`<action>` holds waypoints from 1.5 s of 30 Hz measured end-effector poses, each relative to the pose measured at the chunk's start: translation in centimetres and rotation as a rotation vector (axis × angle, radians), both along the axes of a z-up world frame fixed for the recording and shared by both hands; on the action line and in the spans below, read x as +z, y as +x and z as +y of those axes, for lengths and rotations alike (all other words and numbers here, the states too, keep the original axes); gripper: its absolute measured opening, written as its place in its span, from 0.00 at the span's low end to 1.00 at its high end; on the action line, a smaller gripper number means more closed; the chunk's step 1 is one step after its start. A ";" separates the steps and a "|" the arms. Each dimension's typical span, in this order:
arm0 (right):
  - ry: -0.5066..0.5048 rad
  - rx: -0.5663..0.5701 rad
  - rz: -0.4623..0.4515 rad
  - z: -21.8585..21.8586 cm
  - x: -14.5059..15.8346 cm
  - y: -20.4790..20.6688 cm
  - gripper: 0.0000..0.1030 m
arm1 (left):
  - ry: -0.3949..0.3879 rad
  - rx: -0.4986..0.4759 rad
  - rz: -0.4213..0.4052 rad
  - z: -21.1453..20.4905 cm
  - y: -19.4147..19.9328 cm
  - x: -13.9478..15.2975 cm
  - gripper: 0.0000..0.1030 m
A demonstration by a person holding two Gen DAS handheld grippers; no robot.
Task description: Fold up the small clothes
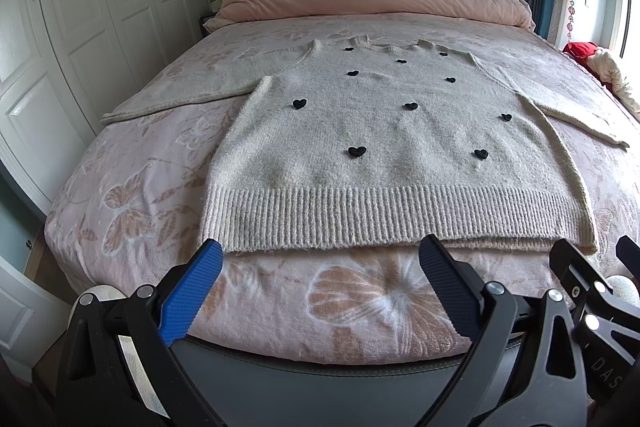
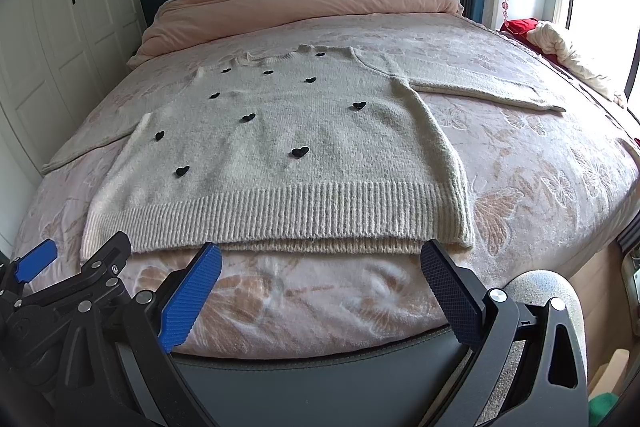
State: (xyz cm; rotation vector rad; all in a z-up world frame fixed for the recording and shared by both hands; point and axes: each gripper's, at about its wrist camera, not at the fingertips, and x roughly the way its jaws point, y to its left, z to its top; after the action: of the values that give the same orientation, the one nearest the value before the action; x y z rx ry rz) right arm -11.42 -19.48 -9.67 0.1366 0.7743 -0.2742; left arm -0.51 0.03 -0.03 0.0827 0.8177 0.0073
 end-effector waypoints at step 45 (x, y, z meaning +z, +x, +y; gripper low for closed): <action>0.240 -0.572 -0.040 -47.6 -1.6 14.6 0.95 | 0.012 0.072 0.048 -0.8 11.0 0.0 0.95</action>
State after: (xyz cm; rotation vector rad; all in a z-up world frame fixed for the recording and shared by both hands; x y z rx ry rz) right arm 3.17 -67.04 -11.29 0.5926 0.7145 -0.7174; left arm 10.45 -0.73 0.01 0.0654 0.8680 0.0784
